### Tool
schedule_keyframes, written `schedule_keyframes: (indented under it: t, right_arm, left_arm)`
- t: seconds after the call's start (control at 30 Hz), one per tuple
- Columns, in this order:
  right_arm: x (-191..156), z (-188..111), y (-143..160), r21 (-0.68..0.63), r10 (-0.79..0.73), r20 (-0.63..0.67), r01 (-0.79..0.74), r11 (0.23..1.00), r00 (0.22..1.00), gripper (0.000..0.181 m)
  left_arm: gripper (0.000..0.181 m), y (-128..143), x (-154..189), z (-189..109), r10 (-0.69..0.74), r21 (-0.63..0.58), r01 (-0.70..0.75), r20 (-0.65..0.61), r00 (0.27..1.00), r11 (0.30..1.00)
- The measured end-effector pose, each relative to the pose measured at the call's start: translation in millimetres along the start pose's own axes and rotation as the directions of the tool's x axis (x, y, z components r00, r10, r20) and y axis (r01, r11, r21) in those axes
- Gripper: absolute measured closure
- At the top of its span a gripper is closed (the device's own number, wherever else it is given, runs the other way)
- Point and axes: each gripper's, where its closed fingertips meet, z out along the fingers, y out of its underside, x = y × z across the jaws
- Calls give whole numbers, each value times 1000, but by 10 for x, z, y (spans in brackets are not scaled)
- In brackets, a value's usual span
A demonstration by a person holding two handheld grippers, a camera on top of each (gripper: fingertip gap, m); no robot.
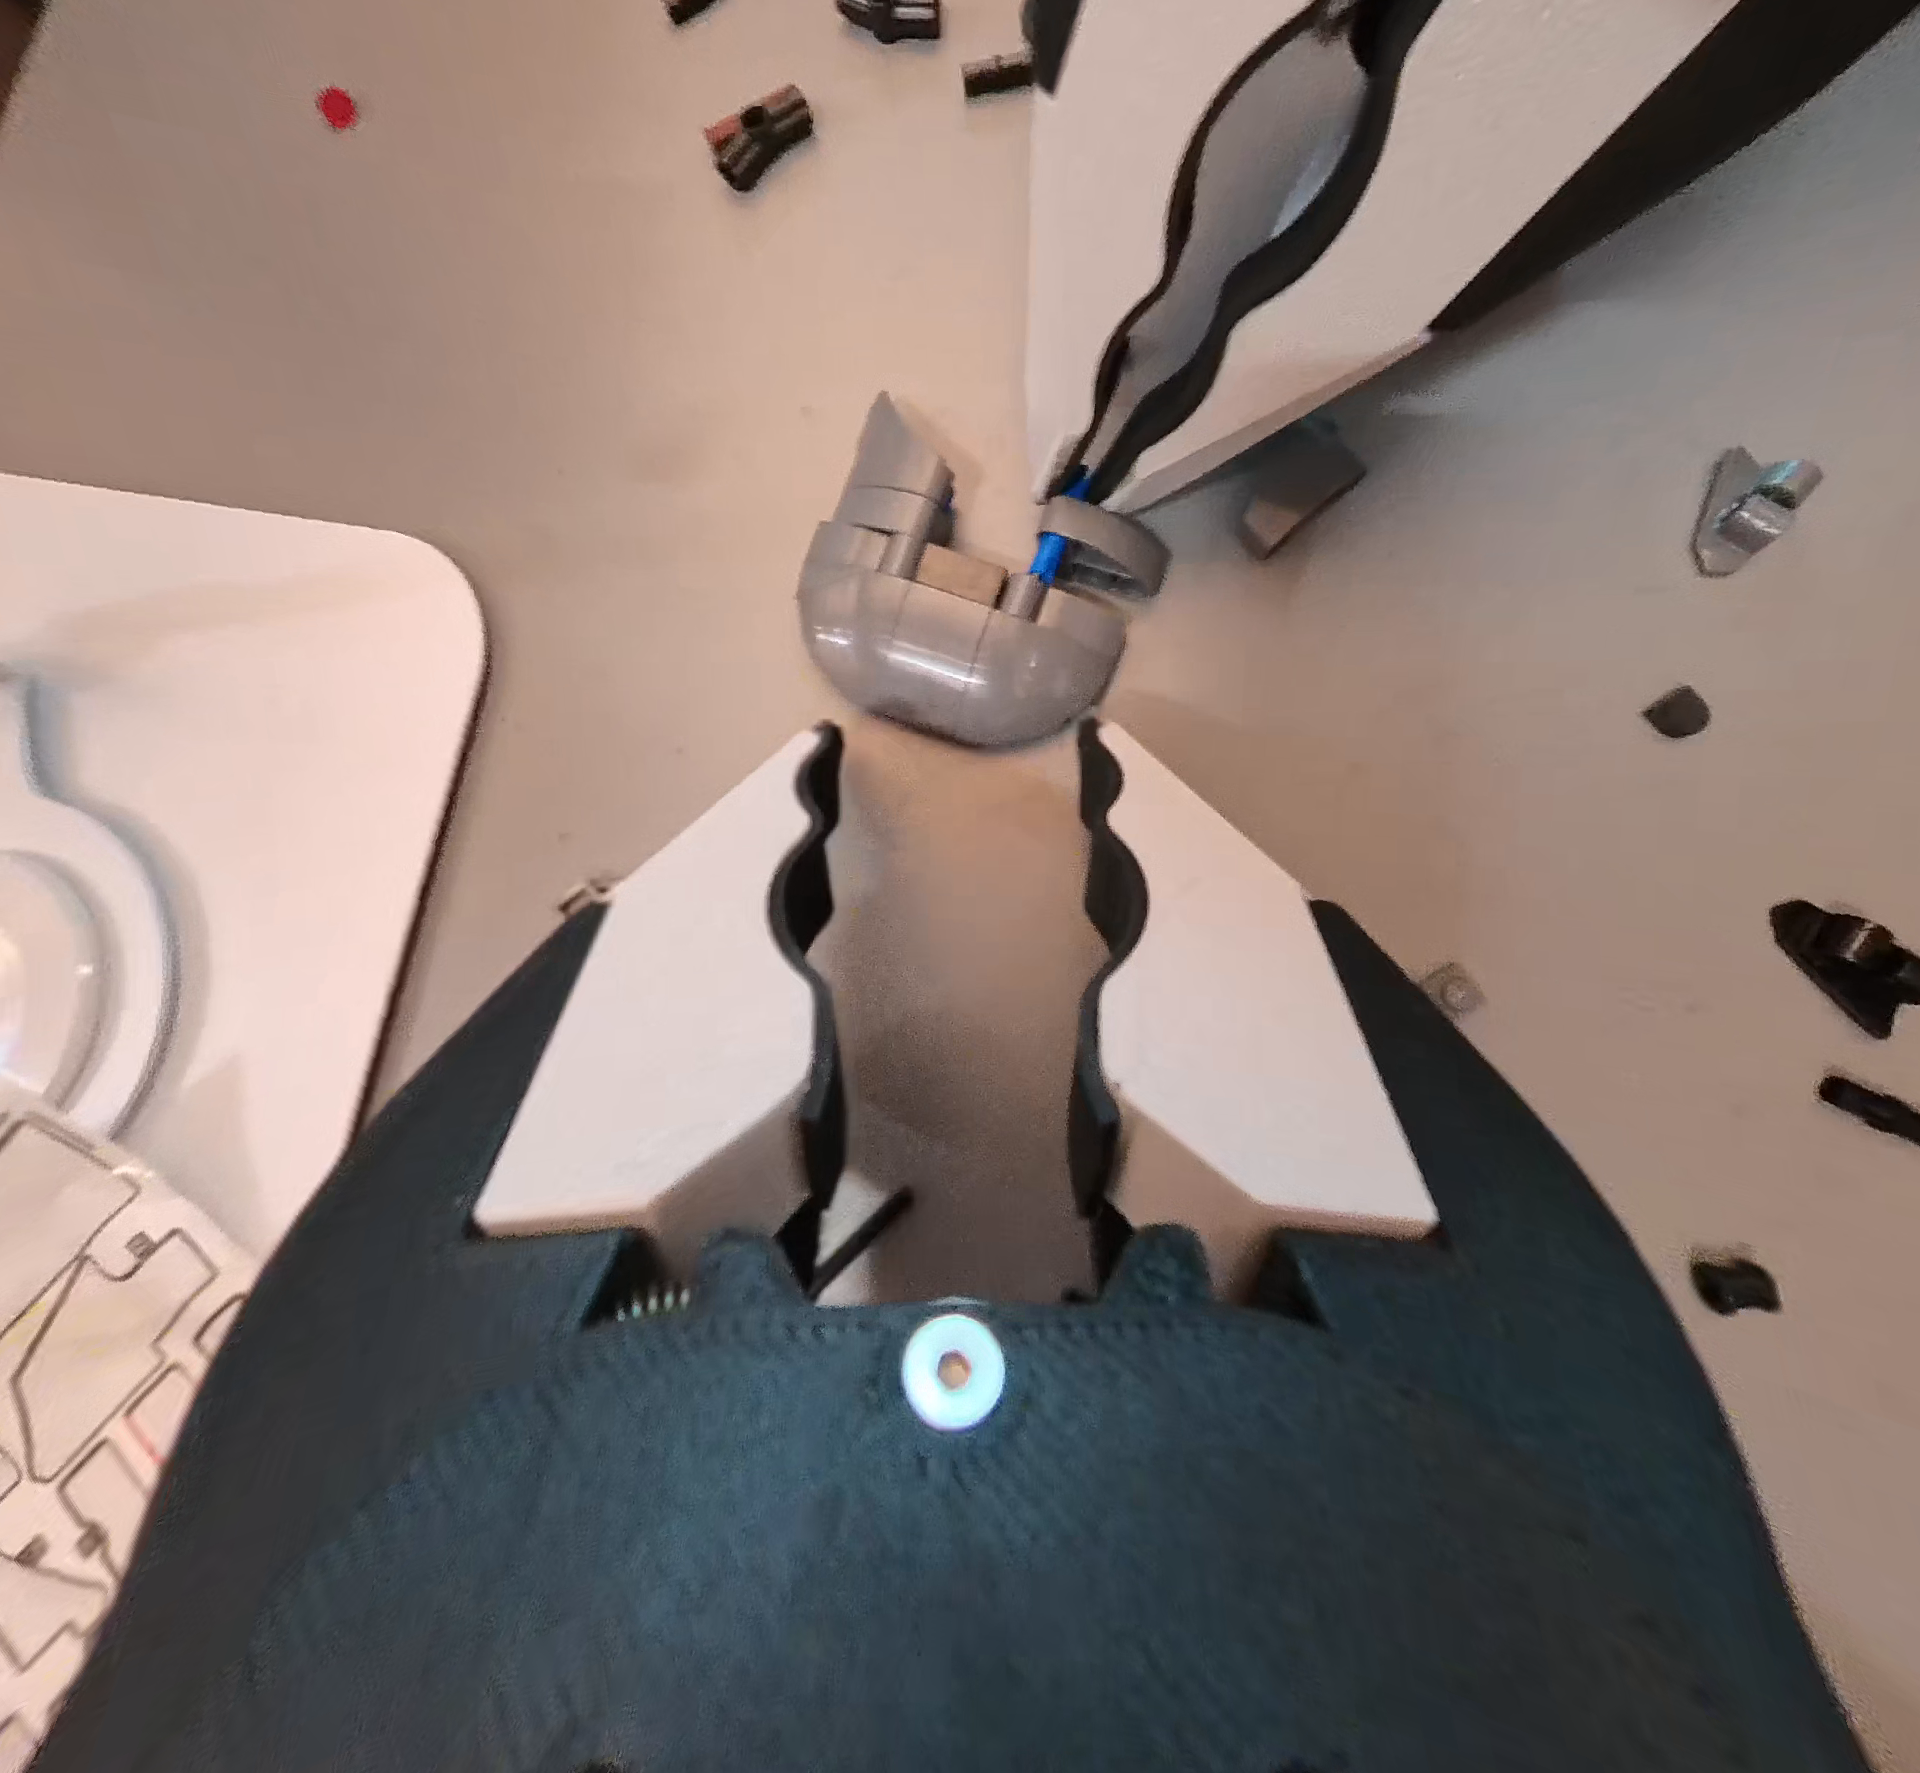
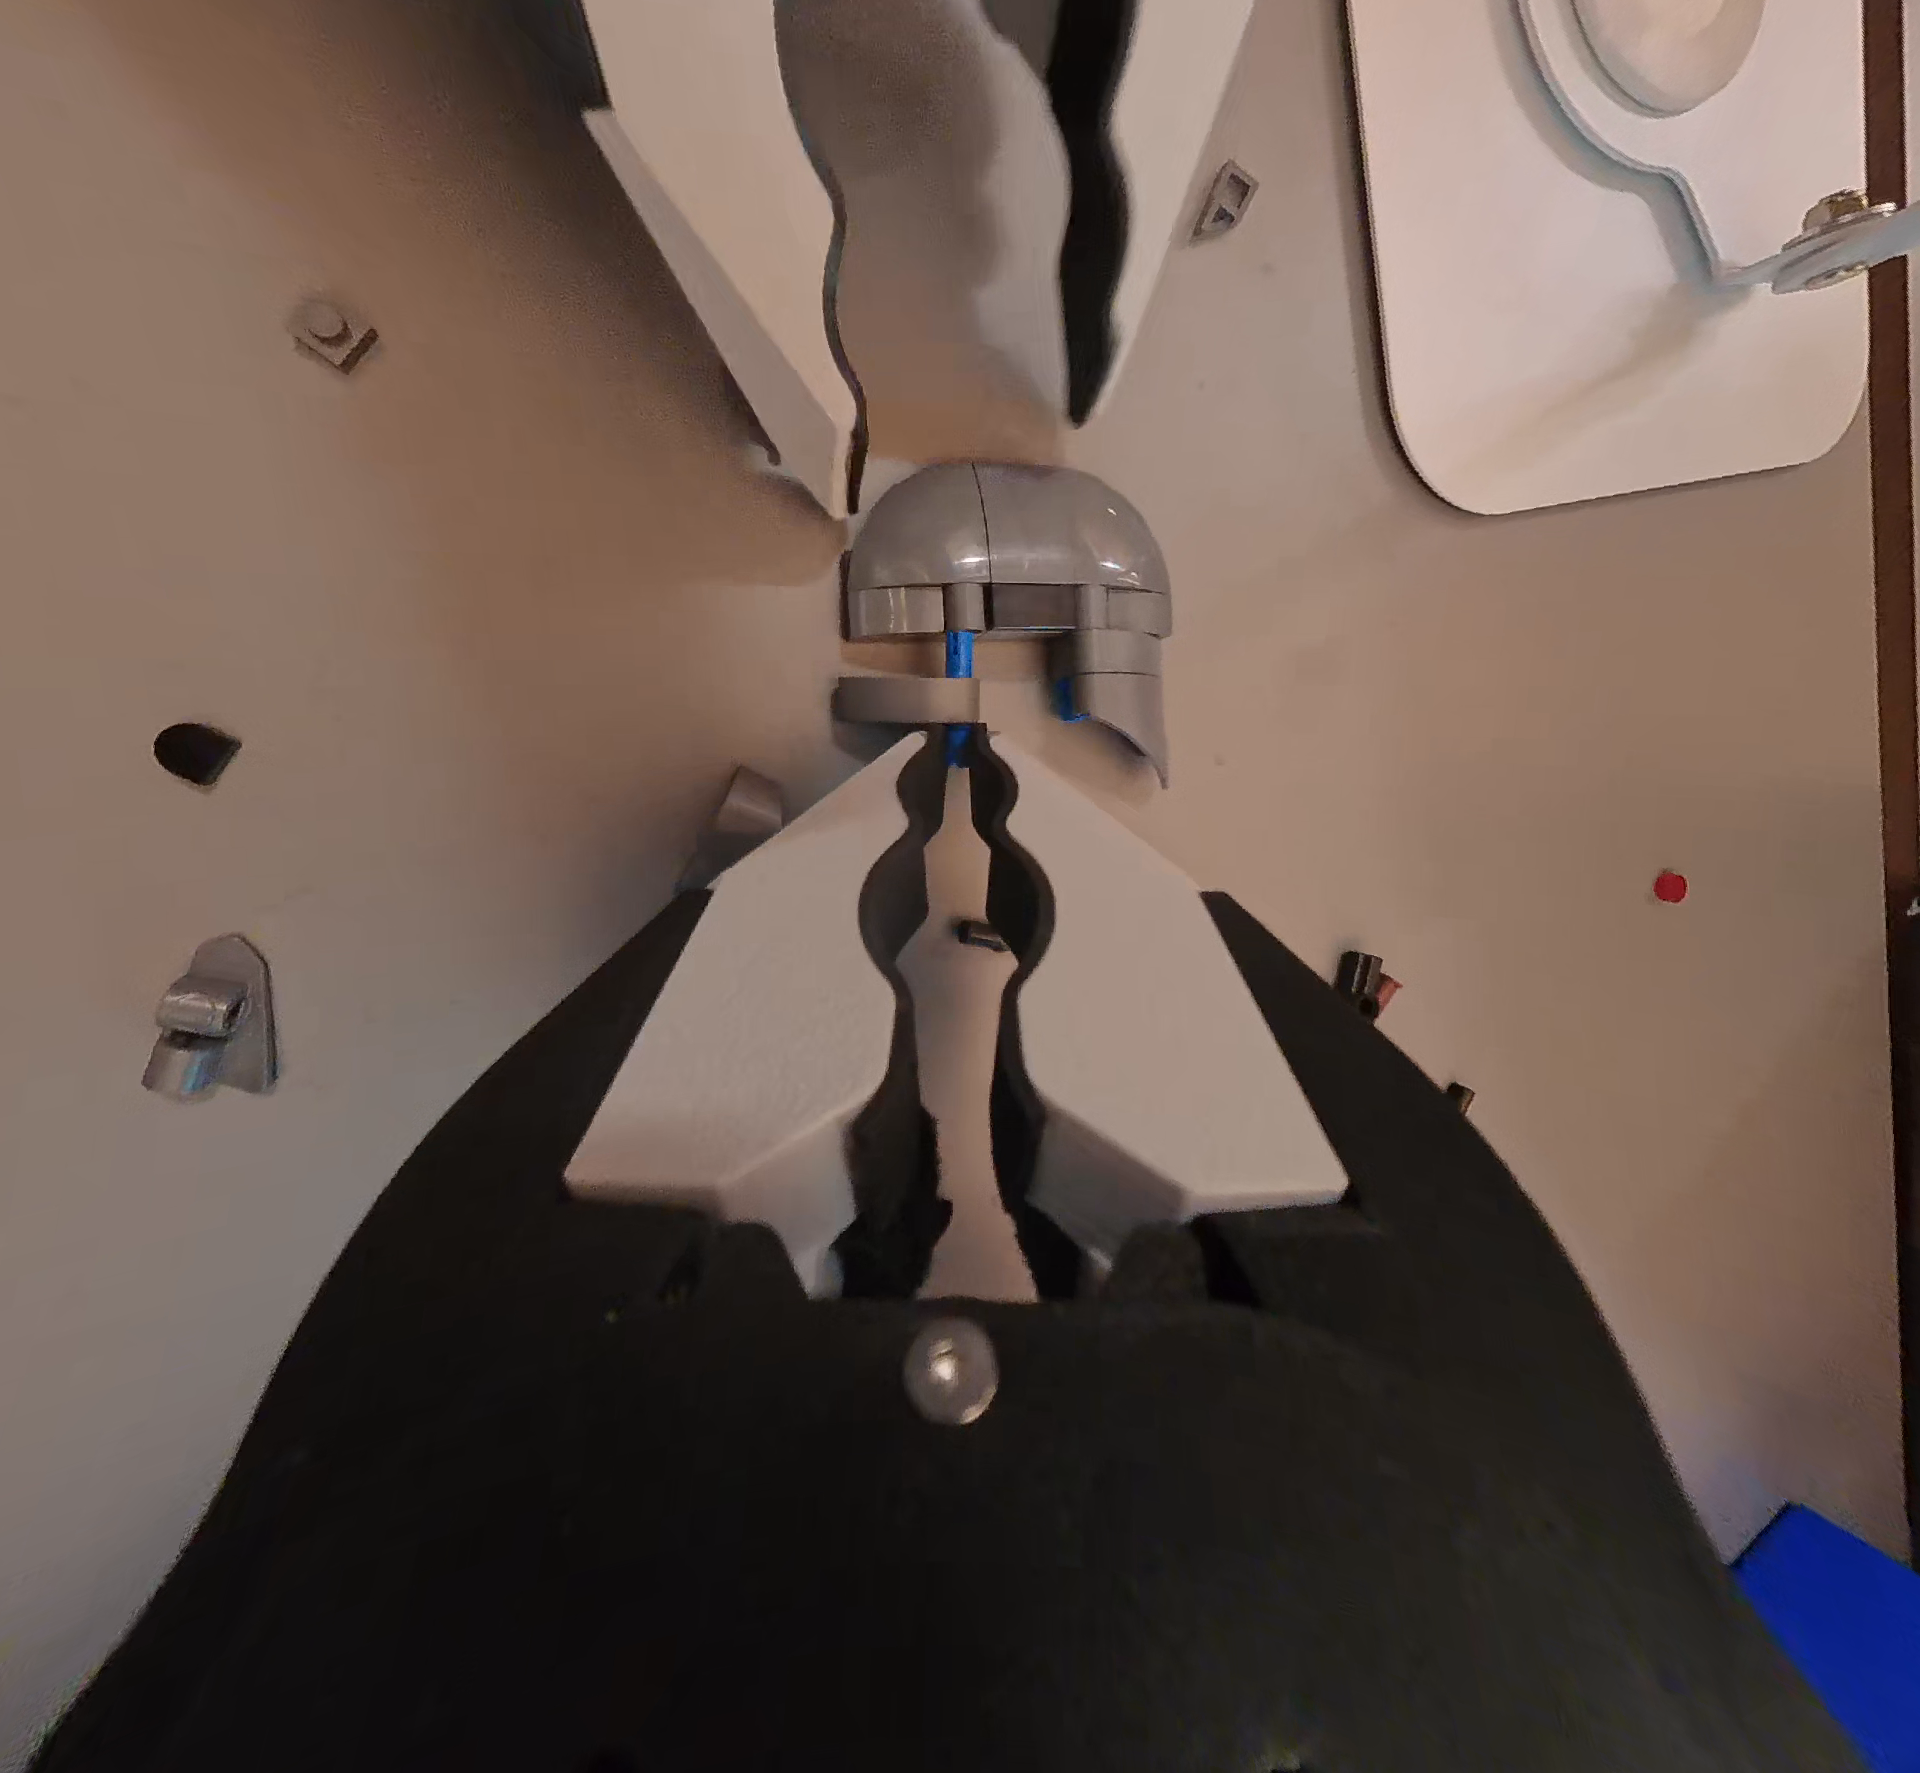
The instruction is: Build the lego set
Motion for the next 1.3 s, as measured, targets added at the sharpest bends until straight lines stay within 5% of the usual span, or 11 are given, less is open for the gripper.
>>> schedule_keyframes:
  t: [0.2, 1.3]
  right_arm:
    - [22, 1, 15, 2, 1, 4, -1, 1000, 1000, 179]
    - [-32, -57, 84, 2, -116, 33, 116, 993, 993, 179]
  left_arm:
    - [112, -31, -117, 46, 89, 23, -90, 42, 995, 996]
    - [124, -146, 122, 154, 109, 92, -101, -90, 990, 991]
